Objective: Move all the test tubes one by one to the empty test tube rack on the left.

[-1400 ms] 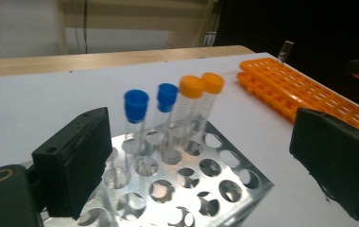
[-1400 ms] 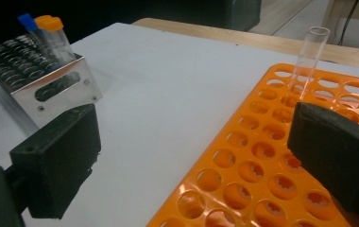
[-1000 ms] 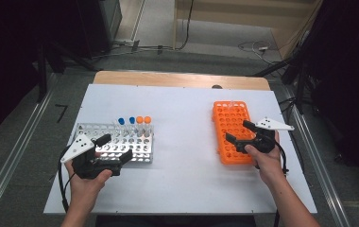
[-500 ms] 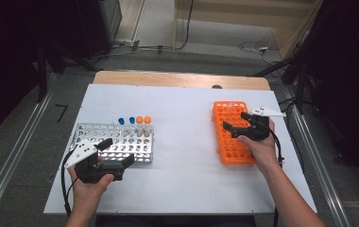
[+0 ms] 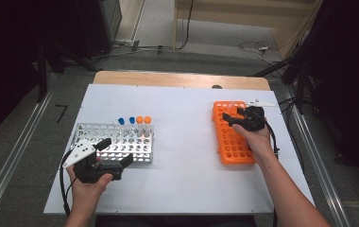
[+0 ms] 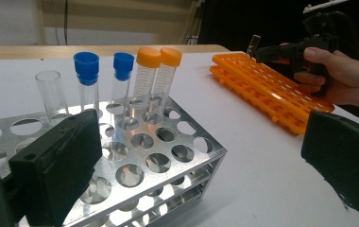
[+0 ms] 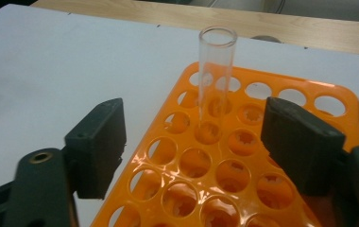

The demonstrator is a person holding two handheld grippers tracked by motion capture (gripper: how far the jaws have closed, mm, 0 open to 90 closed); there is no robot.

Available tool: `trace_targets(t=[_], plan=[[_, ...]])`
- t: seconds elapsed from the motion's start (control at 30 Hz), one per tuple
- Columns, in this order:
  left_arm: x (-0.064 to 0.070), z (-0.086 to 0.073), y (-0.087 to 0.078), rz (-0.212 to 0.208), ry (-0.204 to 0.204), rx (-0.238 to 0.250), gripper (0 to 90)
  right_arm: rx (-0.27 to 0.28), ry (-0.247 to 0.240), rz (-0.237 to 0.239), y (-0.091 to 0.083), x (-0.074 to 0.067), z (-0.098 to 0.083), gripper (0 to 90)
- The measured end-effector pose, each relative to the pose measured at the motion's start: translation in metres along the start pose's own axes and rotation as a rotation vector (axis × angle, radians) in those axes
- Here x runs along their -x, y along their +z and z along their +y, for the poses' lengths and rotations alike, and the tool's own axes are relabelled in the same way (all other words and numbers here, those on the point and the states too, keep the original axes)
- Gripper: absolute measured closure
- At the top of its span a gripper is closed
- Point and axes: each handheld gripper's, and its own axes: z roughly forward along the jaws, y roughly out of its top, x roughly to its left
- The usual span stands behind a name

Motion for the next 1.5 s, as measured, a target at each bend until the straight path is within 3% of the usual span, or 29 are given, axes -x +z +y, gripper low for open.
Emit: trace_targets(t=[0.33, 0.6, 0.93, 1.0, 1.13, 1.5], plan=[[0.005, -0.002, 0.003, -0.009, 0.012, -0.015, 0.0, -0.015, 0.019, -0.011, 0.012, 0.003, 0.006, 48.0], [0.006, -0.002, 0.004, -0.005, 0.011, -0.013, 0.0, -0.051, 0.009, -0.045, 0.020, 0.002, 0.011, 53.4], [0.007, -0.003, 0.006, -0.004, 0.016, -0.026, 0.0, -0.106, -0.023, -0.094, 0.032, -0.002, 0.017, 72.8], [0.007, -0.003, 0.006, -0.006, 0.016, -0.026, 0.0, -0.110, -0.026, -0.096, 0.033, -0.003, 0.016, 73.3], [0.008, -0.003, 0.007, -0.009, 0.017, -0.031, 0.0, -0.083, -0.025, -0.087, 0.030, -0.002, 0.015, 73.5], [0.013, -0.001, 0.010, -0.025, 0.029, -0.024, 0.0, 0.055, -0.009, -0.052, 0.004, -0.003, 0.015, 73.5]])
